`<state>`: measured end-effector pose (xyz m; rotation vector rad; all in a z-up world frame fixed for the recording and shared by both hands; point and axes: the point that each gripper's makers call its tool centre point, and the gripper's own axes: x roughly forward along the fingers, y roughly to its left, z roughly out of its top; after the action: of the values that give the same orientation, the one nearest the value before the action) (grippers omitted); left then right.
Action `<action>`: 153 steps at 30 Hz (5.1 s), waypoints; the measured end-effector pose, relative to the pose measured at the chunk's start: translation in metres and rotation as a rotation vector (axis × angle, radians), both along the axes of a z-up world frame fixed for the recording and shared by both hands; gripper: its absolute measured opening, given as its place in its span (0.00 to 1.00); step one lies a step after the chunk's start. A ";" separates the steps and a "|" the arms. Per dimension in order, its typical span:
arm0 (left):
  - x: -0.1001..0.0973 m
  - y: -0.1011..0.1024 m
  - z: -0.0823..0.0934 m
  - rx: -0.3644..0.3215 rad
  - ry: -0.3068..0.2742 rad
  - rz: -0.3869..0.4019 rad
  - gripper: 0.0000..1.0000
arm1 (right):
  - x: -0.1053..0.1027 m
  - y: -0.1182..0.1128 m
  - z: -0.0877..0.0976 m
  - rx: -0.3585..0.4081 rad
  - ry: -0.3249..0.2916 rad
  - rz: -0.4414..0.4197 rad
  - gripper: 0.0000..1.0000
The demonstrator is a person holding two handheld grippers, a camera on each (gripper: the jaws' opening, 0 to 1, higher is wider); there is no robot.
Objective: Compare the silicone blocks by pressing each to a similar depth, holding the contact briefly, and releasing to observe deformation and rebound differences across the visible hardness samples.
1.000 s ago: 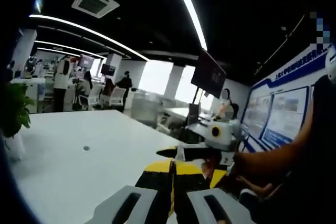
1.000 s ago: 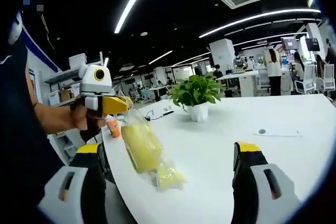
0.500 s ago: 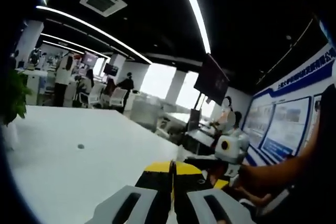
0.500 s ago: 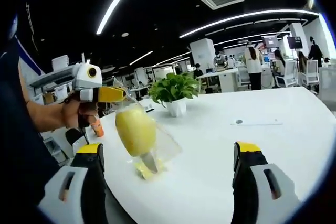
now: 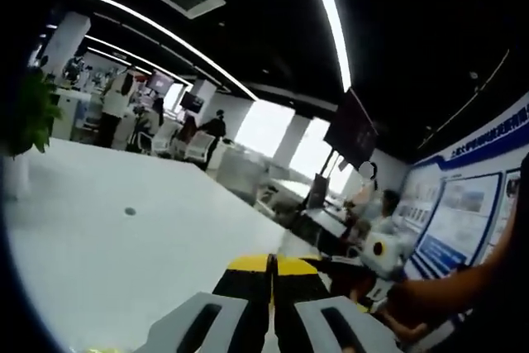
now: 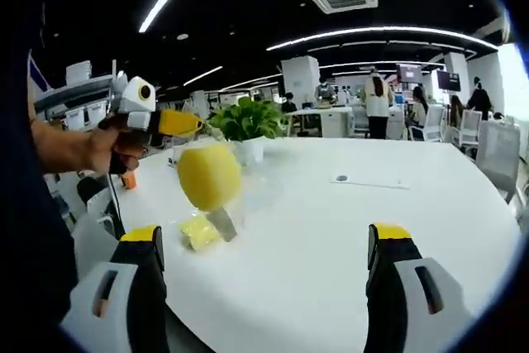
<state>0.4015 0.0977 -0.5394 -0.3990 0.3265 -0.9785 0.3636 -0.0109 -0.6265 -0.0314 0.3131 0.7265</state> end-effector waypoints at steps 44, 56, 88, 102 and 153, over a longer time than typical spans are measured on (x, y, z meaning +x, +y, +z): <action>0.039 0.020 -0.140 -0.089 0.354 0.111 0.00 | -0.013 -0.017 -0.036 0.011 0.077 -0.077 0.96; 0.060 0.044 -0.188 -0.041 0.445 0.231 0.00 | -0.016 -0.012 -0.041 0.047 0.112 -0.086 0.96; 0.065 0.059 -0.247 0.262 0.460 0.349 0.11 | -0.019 0.000 -0.048 0.042 0.158 -0.056 0.96; 0.072 0.085 -0.162 0.298 0.046 0.244 0.97 | -0.007 -0.001 -0.044 0.038 0.140 -0.079 0.96; -0.085 0.287 -0.120 0.431 -0.043 0.422 1.00 | -0.029 -0.008 -0.069 -0.123 0.100 -0.018 0.96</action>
<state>0.3169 0.3848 -0.6590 -0.0460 0.3845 -0.4831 0.3343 -0.0193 -0.6959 -0.1090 0.4535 0.6909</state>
